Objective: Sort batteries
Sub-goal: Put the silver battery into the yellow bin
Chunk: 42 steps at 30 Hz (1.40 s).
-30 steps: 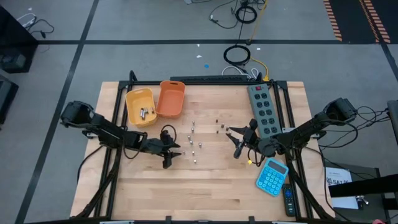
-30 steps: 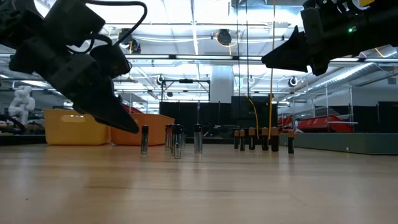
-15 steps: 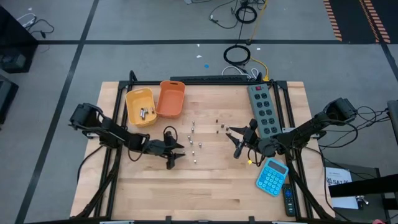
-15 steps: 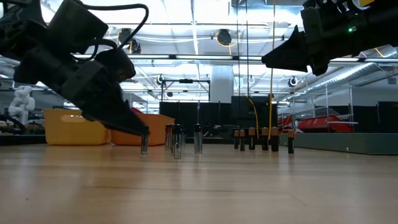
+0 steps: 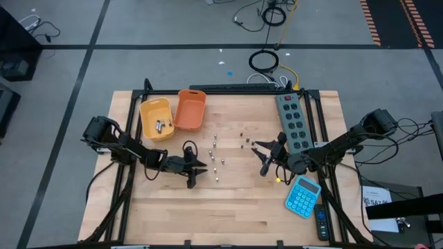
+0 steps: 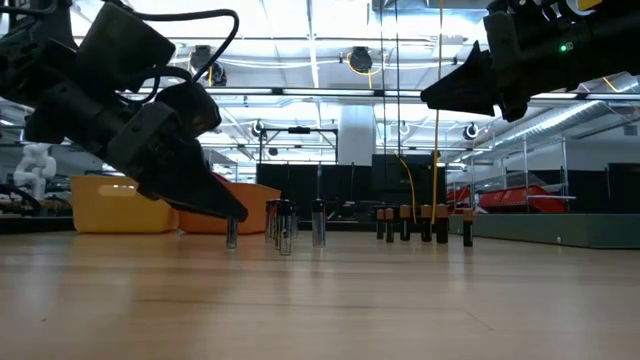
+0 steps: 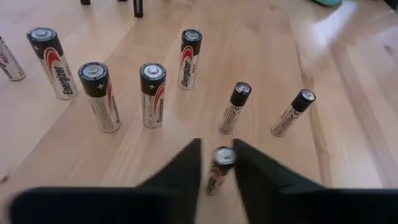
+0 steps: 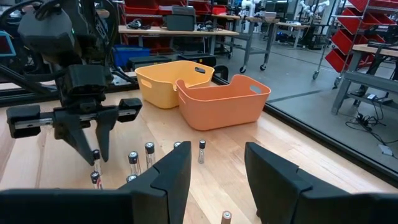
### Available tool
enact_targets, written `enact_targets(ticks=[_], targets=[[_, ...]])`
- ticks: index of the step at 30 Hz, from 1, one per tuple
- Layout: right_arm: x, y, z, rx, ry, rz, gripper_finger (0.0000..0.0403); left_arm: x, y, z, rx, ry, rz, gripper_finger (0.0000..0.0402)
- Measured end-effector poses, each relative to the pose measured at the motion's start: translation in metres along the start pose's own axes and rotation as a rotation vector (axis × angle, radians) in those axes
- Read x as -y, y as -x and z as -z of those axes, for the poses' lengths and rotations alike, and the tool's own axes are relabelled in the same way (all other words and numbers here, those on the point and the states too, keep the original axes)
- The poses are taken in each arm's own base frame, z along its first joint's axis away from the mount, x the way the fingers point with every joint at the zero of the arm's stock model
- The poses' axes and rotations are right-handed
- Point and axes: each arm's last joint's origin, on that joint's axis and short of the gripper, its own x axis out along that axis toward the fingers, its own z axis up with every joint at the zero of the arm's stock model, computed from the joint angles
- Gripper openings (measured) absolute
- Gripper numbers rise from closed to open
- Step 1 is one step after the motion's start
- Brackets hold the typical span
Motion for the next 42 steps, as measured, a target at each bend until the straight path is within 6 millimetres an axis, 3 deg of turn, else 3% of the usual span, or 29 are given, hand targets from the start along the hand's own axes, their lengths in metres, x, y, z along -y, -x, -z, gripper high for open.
enact_targets(ticks=[2,10,21,28,36,38,42], targets=[[0.0,0.0,0.0,0.0,0.0,0.0,0.0144,0.0,0.0,0.0,0.003,0.003,0.001,0.0036],[0.0,0.0,0.0,-0.002,-0.001,0.0,0.0144,-0.002,0.015,-0.018,0.034,0.015,-0.039,0.0035],[0.0,0.0,0.003,-0.019,-0.007,0.003,0.0144,-0.028,0.1,-0.049,0.07,0.023,-0.415,0.0035],[0.001,0.0,0.003,-0.021,-0.007,0.003,0.0144,-0.047,0.139,-0.036,0.082,0.143,-0.693,0.0035],[0.001,0.0,0.004,-0.027,0.002,0.005,0.0144,-0.062,0.153,-0.021,0.027,0.246,-0.849,0.0035],[0.001,0.0,0.005,-0.037,0.004,0.003,0.0144,-0.064,0.154,-0.019,0.002,0.261,-0.86,0.0051],[0.0,-0.001,0.007,-0.145,-0.01,-0.016,0.0148,-0.066,0.155,-0.017,-0.031,0.271,-0.864,0.0134]])
